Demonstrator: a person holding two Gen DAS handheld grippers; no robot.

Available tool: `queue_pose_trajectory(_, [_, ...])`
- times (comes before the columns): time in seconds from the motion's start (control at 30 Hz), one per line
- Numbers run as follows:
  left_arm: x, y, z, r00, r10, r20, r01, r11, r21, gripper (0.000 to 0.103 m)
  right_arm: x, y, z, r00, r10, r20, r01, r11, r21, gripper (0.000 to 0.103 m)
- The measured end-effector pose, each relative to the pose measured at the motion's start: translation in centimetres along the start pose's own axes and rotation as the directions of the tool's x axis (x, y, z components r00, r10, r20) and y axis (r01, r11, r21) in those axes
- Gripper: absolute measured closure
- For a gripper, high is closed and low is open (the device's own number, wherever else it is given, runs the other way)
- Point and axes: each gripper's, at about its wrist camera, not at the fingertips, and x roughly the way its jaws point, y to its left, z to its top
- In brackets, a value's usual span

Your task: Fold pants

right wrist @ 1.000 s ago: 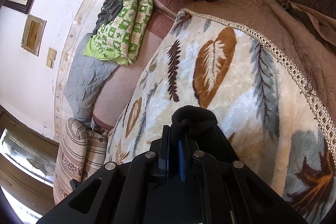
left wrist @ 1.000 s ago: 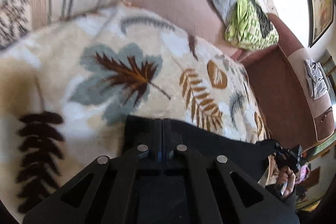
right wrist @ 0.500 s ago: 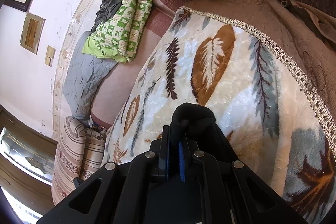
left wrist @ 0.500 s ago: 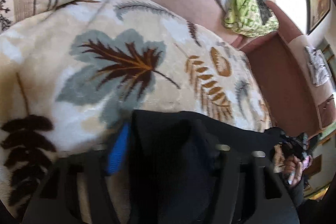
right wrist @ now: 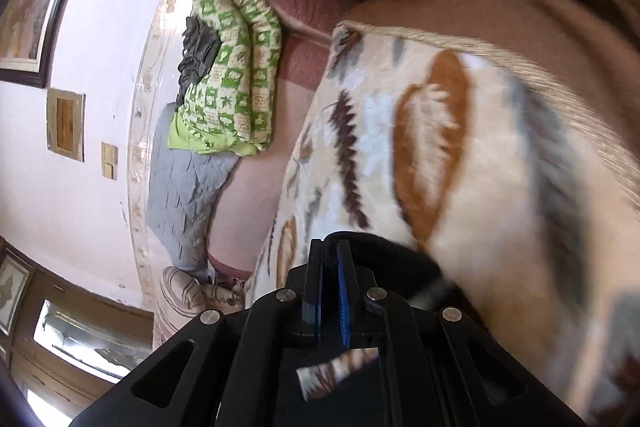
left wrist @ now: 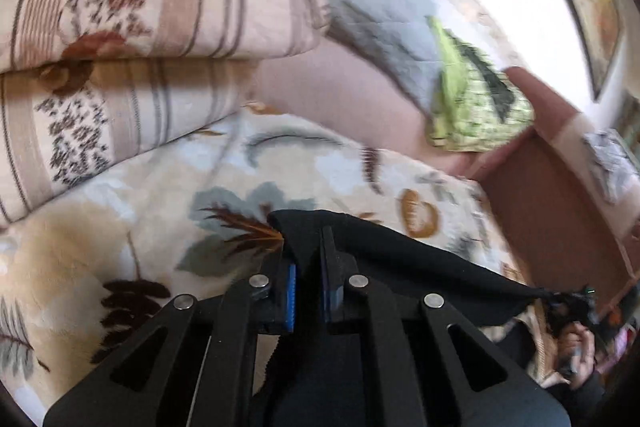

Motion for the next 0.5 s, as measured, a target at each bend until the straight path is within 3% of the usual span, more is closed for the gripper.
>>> queue_pose_trajectory(0.07, [1.4, 0.6, -0.7, 0.999, 0.046, -0.011, -0.047, 0.998, -0.044, 0.097, 3.3, 1.0, 1.2, 1.0, 0.011, -0.021, -0.012, 0.998, -0.068, 0.092])
queue_pose_trajectory(0.13, [2.9, 1.2, -1.5, 0.991, 0.126, -0.035, -0.128, 0.989, -0.074, 0.096, 4.8, 1.5, 1.9, 0.998, -0.063, 0.008, 0.064, 0.988, -0.141, 0.069])
queue_pose_trajectory(0.17, [3.4, 1.4, -1.8, 0.987, 0.156, -0.043, -0.159, 0.984, -0.078, 0.096, 4.7, 1.8, 2.1, 0.989, -0.127, 0.069, 0.138, 0.972, -0.19, 0.057])
queue_pose_trajectory(0.23, [3.6, 1.4, -2.1, 0.982, 0.186, -0.038, -0.189, 0.978, -0.089, 0.094, 4.1, 1.8, 2.1, 0.986, -0.142, 0.082, 0.156, 0.967, -0.204, 0.056])
queue_pose_trajectory(0.3, [3.3, 1.6, -2.3, 0.983, 0.181, -0.032, -0.183, 0.979, -0.094, 0.092, 3.7, 1.8, 2.3, 0.99, -0.138, 0.017, 0.138, 0.967, -0.212, 0.056])
queue_pose_trajectory(0.33, [3.2, 1.7, -2.4, 0.983, 0.183, -0.029, -0.185, 0.978, -0.095, 0.091, 3.5, 1.9, 2.3, 0.981, -0.194, -0.015, 0.183, 0.948, -0.259, 0.056])
queue_pose_trajectory(0.4, [2.9, 2.0, -2.5, 0.981, 0.19, -0.031, -0.192, 0.976, -0.102, 0.09, 3.8, 1.6, 1.9, 0.955, -0.276, -0.112, 0.228, 0.919, -0.323, 0.056])
queue_pose_trajectory(0.43, [2.7, 2.1, -2.6, 0.98, 0.195, -0.033, -0.198, 0.975, -0.105, 0.09, 4.3, 1.0, 1.5, 0.935, -0.29, -0.204, 0.212, 0.919, -0.333, 0.056])
queue_pose_trajectory(0.5, [2.6, 2.6, -2.9, 0.977, 0.209, -0.037, -0.212, 0.97, -0.12, 0.089, 4.6, 0.2, 0.7, 0.907, -0.297, -0.298, 0.191, 0.922, -0.337, 0.056])
